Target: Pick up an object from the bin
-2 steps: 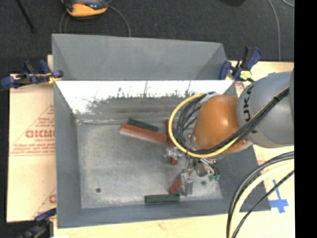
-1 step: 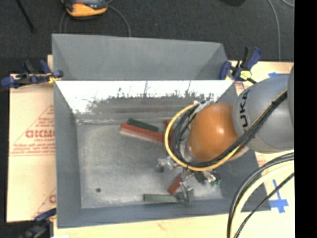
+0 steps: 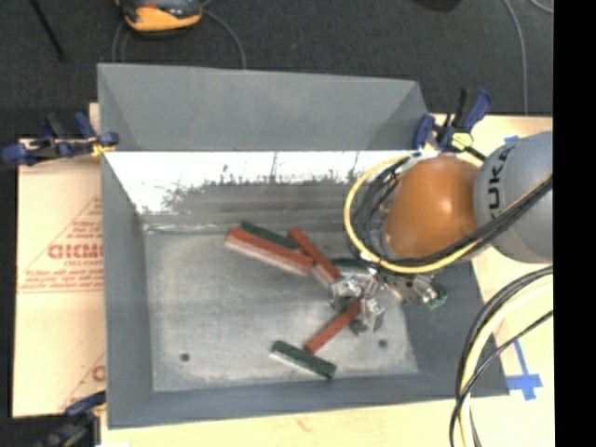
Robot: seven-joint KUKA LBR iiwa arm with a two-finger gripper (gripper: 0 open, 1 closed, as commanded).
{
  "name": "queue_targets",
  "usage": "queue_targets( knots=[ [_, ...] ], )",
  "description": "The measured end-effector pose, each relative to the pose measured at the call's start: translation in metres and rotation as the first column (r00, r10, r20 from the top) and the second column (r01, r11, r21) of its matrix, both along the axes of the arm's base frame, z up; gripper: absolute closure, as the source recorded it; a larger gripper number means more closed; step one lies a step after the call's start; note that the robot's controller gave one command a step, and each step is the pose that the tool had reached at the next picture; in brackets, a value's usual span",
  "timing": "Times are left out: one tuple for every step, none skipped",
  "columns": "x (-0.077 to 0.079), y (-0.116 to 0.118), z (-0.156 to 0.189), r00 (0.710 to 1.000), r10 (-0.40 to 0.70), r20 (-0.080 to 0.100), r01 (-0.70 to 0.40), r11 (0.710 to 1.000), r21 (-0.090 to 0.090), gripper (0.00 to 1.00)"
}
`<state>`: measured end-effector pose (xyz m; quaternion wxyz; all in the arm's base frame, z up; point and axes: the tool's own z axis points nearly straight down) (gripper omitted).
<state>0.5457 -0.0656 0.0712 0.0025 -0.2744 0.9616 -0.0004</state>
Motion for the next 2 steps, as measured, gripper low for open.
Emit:
queue_targets(
  knots=[
    [0.000, 0.000, 0.000, 1.000, -0.001, 0.000, 0.001, 1.000, 0.001, 1.00],
    [0.014, 0.009, 0.167, 1.000, -0.031, 0.004, 0.031, 1.000, 0.000, 1.00]
  ],
)
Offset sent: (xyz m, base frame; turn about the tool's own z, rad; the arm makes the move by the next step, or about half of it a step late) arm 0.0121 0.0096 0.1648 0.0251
